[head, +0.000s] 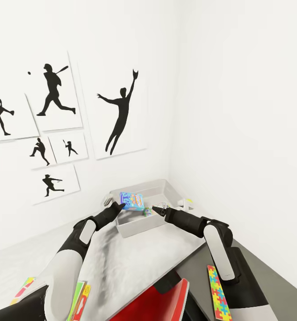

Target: Put all the toys in the child's room - the three board games (two on the bed and one on the table), the two jigsaw puzzles on the table, and the tennis ball on the table - inside the toy box on the table in the child's room.

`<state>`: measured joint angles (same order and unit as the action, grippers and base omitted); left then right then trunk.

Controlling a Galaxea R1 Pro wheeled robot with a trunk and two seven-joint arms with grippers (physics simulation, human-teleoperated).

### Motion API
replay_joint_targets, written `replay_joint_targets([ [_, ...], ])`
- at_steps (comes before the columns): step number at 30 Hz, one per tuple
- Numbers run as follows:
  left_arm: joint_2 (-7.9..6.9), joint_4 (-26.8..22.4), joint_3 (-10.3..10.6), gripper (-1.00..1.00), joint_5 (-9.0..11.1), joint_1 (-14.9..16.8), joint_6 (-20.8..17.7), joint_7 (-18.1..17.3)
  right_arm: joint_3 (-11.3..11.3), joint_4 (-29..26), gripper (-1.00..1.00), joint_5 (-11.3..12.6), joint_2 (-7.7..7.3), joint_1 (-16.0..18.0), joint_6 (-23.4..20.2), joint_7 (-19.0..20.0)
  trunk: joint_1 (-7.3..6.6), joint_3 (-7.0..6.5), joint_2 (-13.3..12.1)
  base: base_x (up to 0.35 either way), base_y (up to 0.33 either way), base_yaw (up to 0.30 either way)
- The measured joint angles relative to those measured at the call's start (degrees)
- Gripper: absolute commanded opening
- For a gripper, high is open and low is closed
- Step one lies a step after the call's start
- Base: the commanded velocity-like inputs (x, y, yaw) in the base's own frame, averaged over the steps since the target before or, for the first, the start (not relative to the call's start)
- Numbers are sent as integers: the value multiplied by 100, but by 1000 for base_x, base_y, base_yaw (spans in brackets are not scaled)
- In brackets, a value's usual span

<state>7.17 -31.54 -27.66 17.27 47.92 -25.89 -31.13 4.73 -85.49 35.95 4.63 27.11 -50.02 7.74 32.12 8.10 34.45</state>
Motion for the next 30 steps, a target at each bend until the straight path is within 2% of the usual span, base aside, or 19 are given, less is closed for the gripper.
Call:
replay_joint_targets([
  [30, -2, 0, 0, -100, -1, 0, 1, 1, 0, 0, 100, 1, 0, -4, -9, 0, 0, 0, 0, 18, 0, 0],
])
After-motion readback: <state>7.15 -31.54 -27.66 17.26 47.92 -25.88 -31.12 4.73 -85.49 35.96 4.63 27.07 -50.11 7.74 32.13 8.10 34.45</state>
